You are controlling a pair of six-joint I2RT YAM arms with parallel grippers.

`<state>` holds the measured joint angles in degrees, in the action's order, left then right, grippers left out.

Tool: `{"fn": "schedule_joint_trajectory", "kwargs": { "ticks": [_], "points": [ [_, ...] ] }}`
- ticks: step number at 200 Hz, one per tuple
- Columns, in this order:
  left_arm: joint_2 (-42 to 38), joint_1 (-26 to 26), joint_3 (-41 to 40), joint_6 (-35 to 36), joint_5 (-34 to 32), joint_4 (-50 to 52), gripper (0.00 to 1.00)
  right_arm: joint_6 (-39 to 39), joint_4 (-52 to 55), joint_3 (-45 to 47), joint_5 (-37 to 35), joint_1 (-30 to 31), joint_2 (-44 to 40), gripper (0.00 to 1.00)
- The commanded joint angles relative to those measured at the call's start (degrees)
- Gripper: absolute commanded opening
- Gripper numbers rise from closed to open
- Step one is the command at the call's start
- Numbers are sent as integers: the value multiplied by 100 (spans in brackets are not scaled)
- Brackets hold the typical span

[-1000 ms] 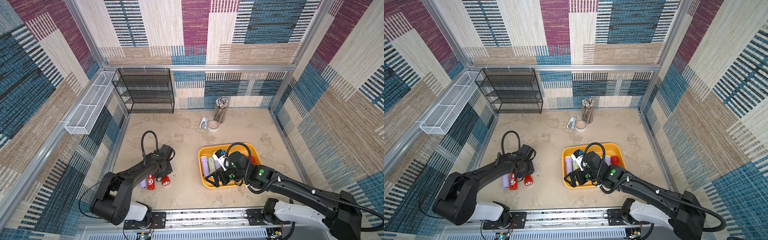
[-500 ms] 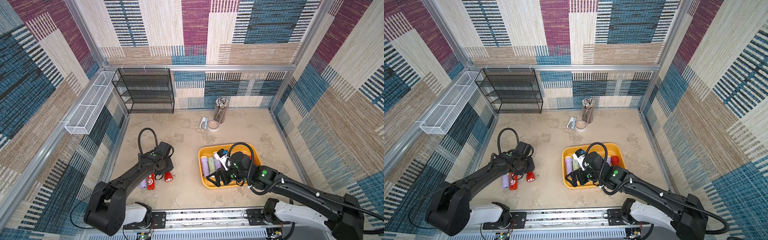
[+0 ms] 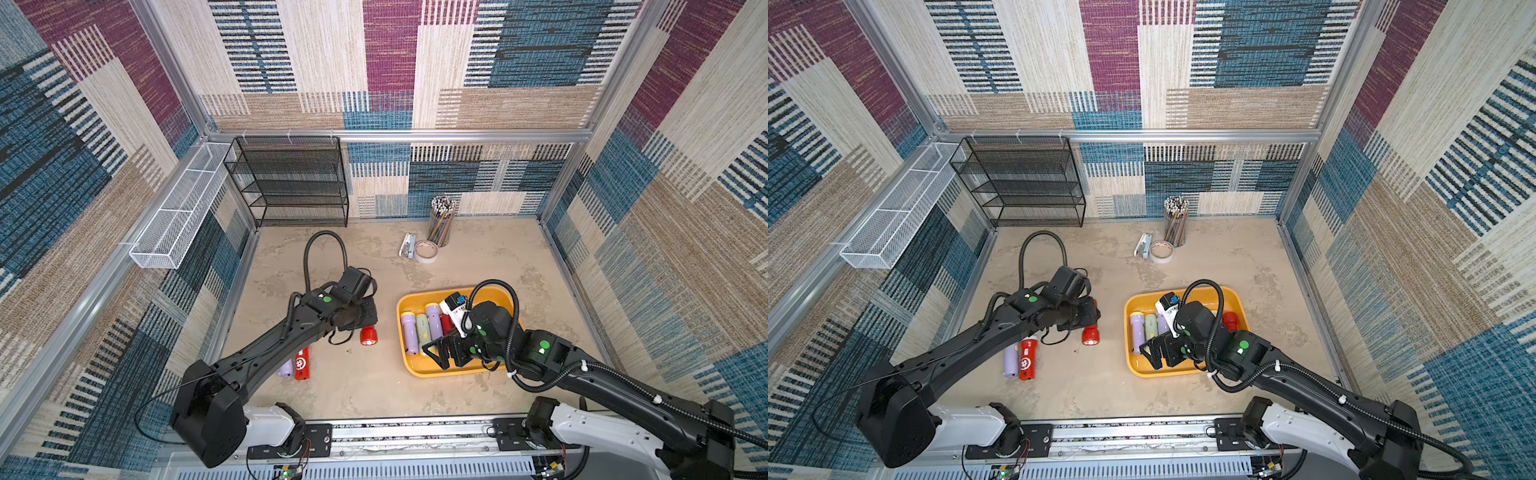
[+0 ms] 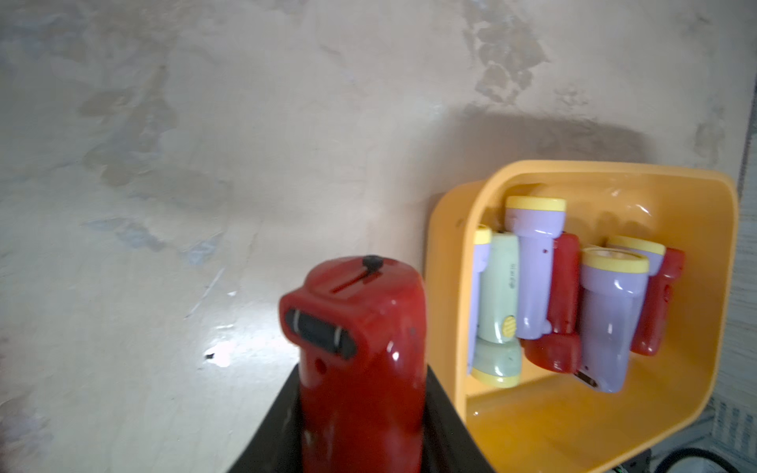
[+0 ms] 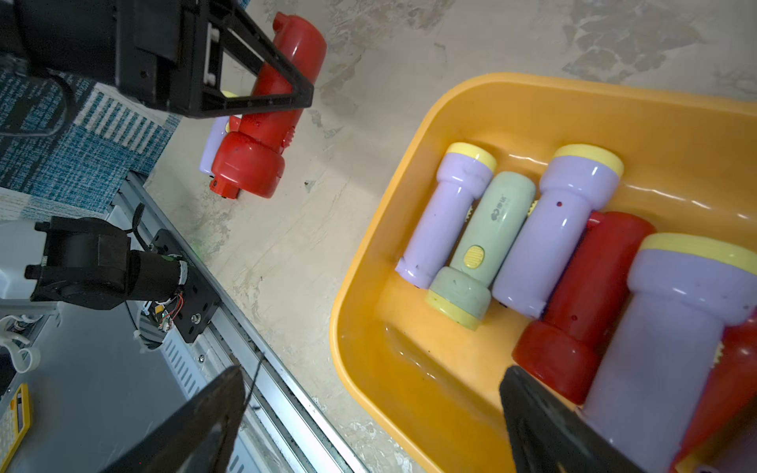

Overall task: Put the flashlights into the storage boxes
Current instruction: Pick up the flashlight from the center of the board, then place the flashlight at the storage box.

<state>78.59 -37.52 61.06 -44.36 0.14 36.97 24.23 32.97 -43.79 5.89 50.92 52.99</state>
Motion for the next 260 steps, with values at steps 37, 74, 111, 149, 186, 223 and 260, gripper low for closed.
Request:
{"fn": "schedule_joint_trajectory", "kwargs": {
  "ticks": [37,74,111,149,186,223,260],
  "points": [
    [1228,-791,1147,-255,-91,-9,26,183,467,-176,-401,6,-331,100],
    [1802,-1064,1636,-292,-2,-85,26,231,544,-182,-387,6,-580,100],
    [2120,-1290,1697,-468,-7,-174,27,232,535,-170,-387,6,-572,100],
    [2155,-1459,1336,-774,-135,-456,28,214,508,-153,-375,8,-612,100],
    [2221,-1546,1164,-945,-298,-650,31,205,495,-145,-343,6,-619,100],
    [2391,-1551,1201,-967,-408,-678,33,207,495,-139,-327,5,-664,100],
    [2486,-1556,1249,-938,-427,-696,40,216,500,-139,-317,6,-669,99]
  ]
}}
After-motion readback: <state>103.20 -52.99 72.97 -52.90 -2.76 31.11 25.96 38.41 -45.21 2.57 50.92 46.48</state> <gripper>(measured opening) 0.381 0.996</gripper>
